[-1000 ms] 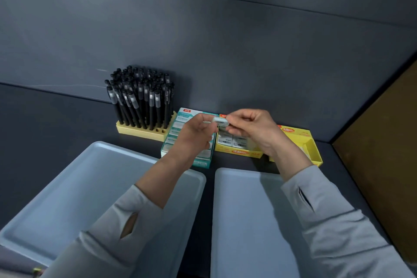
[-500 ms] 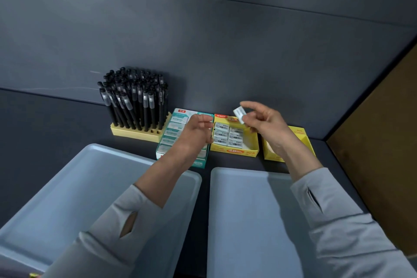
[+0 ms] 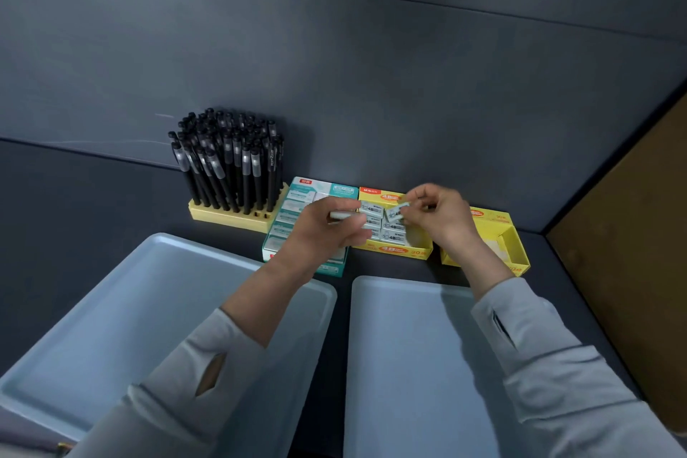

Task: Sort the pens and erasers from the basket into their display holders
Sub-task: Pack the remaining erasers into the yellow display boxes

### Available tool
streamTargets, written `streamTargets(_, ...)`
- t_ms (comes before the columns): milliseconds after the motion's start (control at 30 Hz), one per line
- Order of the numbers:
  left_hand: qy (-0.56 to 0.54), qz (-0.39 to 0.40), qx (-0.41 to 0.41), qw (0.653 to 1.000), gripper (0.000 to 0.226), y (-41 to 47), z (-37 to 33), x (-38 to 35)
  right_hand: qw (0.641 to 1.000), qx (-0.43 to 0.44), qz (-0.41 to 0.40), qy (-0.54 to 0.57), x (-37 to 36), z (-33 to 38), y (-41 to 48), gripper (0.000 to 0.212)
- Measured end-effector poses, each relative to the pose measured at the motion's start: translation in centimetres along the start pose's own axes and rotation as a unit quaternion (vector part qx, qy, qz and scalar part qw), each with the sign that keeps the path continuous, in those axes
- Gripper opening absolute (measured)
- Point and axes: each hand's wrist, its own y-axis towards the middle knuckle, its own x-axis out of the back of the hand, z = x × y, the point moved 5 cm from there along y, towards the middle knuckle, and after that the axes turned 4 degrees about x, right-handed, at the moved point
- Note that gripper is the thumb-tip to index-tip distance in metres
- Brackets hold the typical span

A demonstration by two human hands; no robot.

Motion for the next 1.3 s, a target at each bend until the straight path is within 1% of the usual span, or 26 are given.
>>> streamTargets(33,0.013,0.004,-0.013,1.0,0.004,-0.2,-0.4,0.0,0.999,0.007,-0.006,-0.033,-0.1,0.1,0.0,0.013)
streamTargets(100,0.078,-0.007,-0.046,0.996,0.015,-0.2,-0.9,0.3,0.995,0.02,-0.004,-0.099,-0.1,0.4,0.2,0.017)
streamTargets(167,0.105,-0.025,-0.046,0.993,0.027,-0.1,-0.9,0.5,0.988,0.032,0.011,-0.148,-0.1,0.5,0.2,0.023)
streamTargets(233,0.097,-0.038,-0.035,0.994,0.031,0.2,-0.6,0.7,0.982,0.05,0.017,-0.182,-0.2,0.7,0.2,0.024)
streamTargets(400,0.043,-0.031,-0.033,0.998,0.015,0.4,-0.1,0.7,0.968,0.099,0.004,-0.229,-0.9,1.1,0.0,0.019)
streamTargets(500,0.062,-0.047,-0.036,0.996,0.016,0.4,0.1,1.1,0.955,0.14,-0.013,-0.262,-1.0,1.4,-0.1,0.024)
streamTargets(567,0.08,-0.05,-0.041,0.995,0.015,0.4,-0.1,1.3,0.95,0.17,-0.021,-0.261,-1.3,1.8,-0.1,0.027)
streamTargets(667,0.075,-0.058,-0.047,0.994,0.02,0.3,-0.1,1.5,0.955,0.197,0.019,-0.222,-2.6,2.4,0.1,0.025)
streamTargets(733,0.07,-0.07,-0.049,0.994,0.023,0.1,-0.2,1.7,0.953,0.202,0.034,-0.222,-3.2,2.4,0.3,0.022)
streamTargets(867,0.088,-0.084,-0.046,0.991,0.023,-0.2,-0.4,2.1,0.957,0.185,0.032,-0.223,-3.4,2.0,0.6,0.014)
streamTargets(933,0.094,-0.091,-0.047,0.99,0.024,-0.3,-0.3,2.2,0.965,0.173,0.028,-0.195,-3.1,2.3,0.5,0.01)
streamTargets(1000,0.091,-0.095,-0.051,0.99,0.024,-0.4,-0.4,2.1,0.982,0.136,0.019,-0.128,-2.7,3.2,0.1,0.014)
streamTargets(1033,0.089,-0.097,-0.058,0.99,0.023,-0.3,-0.4,2.1,0.991,0.101,0.037,-0.074,-2.7,3.6,-0.1,0.019)
streamTargets(1067,0.09,-0.098,-0.066,0.989,0.023,-0.3,-0.4,2.0,0.996,0.059,0.074,-0.004,-3.0,4.0,-0.5,0.024)
streamTargets(1133,0.098,-0.093,-0.081,0.988,0.024,-0.3,-0.5,1.6,0.979,-0.015,0.157,0.129,-4.0,4.5,-1.5,0.024)
streamTargets(1167,0.106,-0.086,-0.086,0.987,0.024,-0.3,-0.6,1.3,0.968,-0.03,0.179,0.173,-4.3,4.8,-1.9,0.021)
streamTargets(1233,0.138,-0.083,-0.092,0.983,0.027,-0.2,-0.8,0.8,0.957,-0.042,0.167,0.234,-3.8,5.0,-2.1,0.017)
streamTargets(1300,0.2,-0.099,-0.111,0.969,0.03,-0.1,-1.0,0.8,0.95,-0.053,0.118,0.285,-2.6,4.6,-1.8,0.012)
